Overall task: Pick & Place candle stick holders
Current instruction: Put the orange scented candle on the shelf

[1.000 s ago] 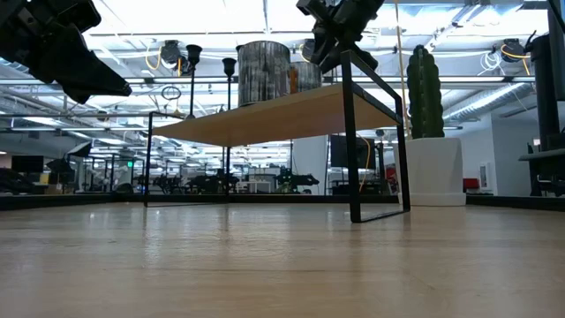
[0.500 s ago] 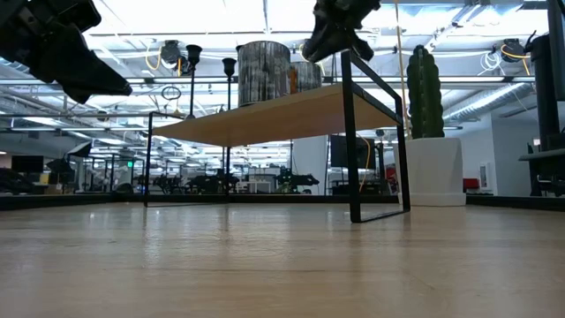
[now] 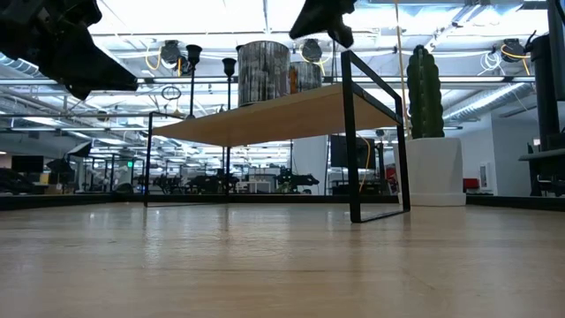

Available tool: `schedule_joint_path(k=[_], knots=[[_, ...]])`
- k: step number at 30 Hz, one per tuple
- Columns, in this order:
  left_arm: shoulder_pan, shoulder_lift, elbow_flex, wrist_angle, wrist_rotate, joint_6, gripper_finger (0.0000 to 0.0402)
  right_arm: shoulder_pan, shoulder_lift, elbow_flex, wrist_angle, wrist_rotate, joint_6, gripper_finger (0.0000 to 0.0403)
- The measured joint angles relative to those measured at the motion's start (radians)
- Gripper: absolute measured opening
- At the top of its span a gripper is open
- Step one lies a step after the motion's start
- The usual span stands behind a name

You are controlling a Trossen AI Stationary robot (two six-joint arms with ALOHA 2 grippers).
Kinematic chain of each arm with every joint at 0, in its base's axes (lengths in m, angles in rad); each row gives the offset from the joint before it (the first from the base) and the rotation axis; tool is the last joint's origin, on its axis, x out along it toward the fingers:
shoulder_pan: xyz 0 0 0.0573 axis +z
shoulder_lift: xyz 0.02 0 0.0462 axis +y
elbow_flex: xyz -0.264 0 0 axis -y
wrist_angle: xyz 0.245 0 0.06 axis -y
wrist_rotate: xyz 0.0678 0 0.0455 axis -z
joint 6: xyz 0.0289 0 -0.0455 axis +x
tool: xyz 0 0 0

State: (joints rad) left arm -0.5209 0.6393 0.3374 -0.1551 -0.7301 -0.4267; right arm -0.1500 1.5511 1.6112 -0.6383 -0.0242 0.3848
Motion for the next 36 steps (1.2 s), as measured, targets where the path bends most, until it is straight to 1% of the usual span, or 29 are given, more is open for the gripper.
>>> schedule_joint_path(k=[5,8,14,19,22,26,31,36], knots=[[0.000,0.000,0.000,0.004,-0.003,-0.012,0.0076,0.019,0.000,0.001,0.040,0.001,-0.038,0.0001],[0.000,0.000,0.000,0.006,-0.004,-0.024,0.0076,0.033,0.000,0.001,0.040,0.027,-0.057,0.0001],[0.001,0.000,0.000,0.086,-0.005,0.022,0.0076,0.076,0.000,0.001,0.042,0.032,-0.091,0.0001],[0.001,0.000,0.000,0.102,-0.005,0.049,0.0076,0.148,0.000,0.001,-0.070,0.027,-0.065,0.0000],[0.001,0.000,0.000,0.100,-0.005,0.058,0.0076,0.193,-0.008,0.001,-0.207,0.027,0.017,0.0000],[0.009,0.000,0.000,0.099,-0.006,0.090,0.0076,0.255,-0.021,0.000,-0.401,0.012,0.173,0.0000],[0.034,0.000,0.000,0.097,-0.005,0.092,0.0076,0.339,-0.041,0.001,-0.550,-0.082,0.394,0.0000],[0.053,0.001,0.000,0.070,-0.004,0.092,0.0076,0.426,-0.067,0.001,-0.649,-0.153,0.630,0.0000]])
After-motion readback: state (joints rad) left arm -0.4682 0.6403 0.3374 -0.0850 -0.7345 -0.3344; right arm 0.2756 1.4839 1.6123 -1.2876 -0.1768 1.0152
